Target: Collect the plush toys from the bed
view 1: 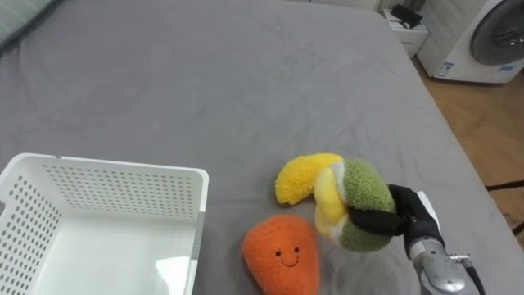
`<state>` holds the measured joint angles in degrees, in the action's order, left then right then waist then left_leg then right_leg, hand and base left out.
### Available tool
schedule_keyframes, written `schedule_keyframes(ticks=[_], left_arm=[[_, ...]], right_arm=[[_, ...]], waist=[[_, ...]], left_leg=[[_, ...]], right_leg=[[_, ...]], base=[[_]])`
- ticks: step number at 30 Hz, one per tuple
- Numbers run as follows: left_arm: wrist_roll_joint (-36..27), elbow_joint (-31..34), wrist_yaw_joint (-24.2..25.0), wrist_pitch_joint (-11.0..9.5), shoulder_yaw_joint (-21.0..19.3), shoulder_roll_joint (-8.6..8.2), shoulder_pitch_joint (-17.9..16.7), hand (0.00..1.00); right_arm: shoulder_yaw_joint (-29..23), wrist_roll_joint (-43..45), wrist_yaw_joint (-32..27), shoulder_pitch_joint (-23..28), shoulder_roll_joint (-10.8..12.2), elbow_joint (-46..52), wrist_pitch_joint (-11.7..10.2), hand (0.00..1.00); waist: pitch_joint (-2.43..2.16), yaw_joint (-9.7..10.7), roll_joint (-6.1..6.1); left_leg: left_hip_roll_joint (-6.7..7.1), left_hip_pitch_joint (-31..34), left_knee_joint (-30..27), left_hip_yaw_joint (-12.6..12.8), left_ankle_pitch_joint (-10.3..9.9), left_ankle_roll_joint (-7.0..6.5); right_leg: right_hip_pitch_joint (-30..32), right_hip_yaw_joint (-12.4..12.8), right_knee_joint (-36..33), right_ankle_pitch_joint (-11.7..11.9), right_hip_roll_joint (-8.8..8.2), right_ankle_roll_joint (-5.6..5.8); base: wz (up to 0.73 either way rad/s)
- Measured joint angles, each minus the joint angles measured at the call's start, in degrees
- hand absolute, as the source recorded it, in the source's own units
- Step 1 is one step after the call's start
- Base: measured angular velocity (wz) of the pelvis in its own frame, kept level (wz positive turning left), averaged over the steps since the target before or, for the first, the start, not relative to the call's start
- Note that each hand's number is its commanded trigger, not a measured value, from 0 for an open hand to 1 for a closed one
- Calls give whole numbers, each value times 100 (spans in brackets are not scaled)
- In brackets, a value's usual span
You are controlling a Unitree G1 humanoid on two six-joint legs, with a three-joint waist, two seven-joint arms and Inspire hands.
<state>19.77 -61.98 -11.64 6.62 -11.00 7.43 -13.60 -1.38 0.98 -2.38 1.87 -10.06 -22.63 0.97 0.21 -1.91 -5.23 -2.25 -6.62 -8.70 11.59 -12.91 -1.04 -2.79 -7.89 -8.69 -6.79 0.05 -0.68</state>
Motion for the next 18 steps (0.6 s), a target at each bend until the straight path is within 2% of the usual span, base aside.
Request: schedule_keyframes(ticks=[2,4,5,6,7,11,18], left_arm=[[0,1,-15,34,0,0,1,0],[2,1,-13,63,0,0,2,0],[2,1,-5,93,0,-2,2,0],[1,1,-1,121,1,-5,1,0],[0,1,-1,133,3,-7,6,0],[-6,-1,-2,152,3,-5,-5,0],[-4,9,-2,150,67,-2,12,0]], right_arm=[[-25,50,0,1,-2,193,42,100],[-39,106,2,1,-10,424,86,100],[-39,125,2,1,-27,552,114,100],[-40,136,3,-1,-56,653,143,100],[-40,135,3,-1,-77,720,165,100],[-47,131,3,-26,-139,1064,165,100],[-28,157,25,-93,-156,1506,289,100]], waist=[[1,6,3],[-21,3,5],[-39,4,28],[-76,4,30],[-81,4,31],[-90,0,38],[-65,-55,-6]], left_leg=[[0,2,-1,18,0,0],[-2,9,-1,32,0,0],[-3,10,-1,34,0,0],[-3,8,1,35,0,0],[-3,4,1,35,1,0],[-5,-9,-3,30,2,-1],[-2,7,30,23,-1,-1]], right_leg=[[5,13,-1,0,0,0],[15,22,-8,1,1,-1],[16,22,-9,1,2,-1],[15,21,-10,1,2,-1],[10,20,-10,1,1,-1],[-12,6,-12,1,-1,-1],[3,15,-13,1,2,-2]], base=[[-5],[-2],[0],[0],[0],[0],[0]])
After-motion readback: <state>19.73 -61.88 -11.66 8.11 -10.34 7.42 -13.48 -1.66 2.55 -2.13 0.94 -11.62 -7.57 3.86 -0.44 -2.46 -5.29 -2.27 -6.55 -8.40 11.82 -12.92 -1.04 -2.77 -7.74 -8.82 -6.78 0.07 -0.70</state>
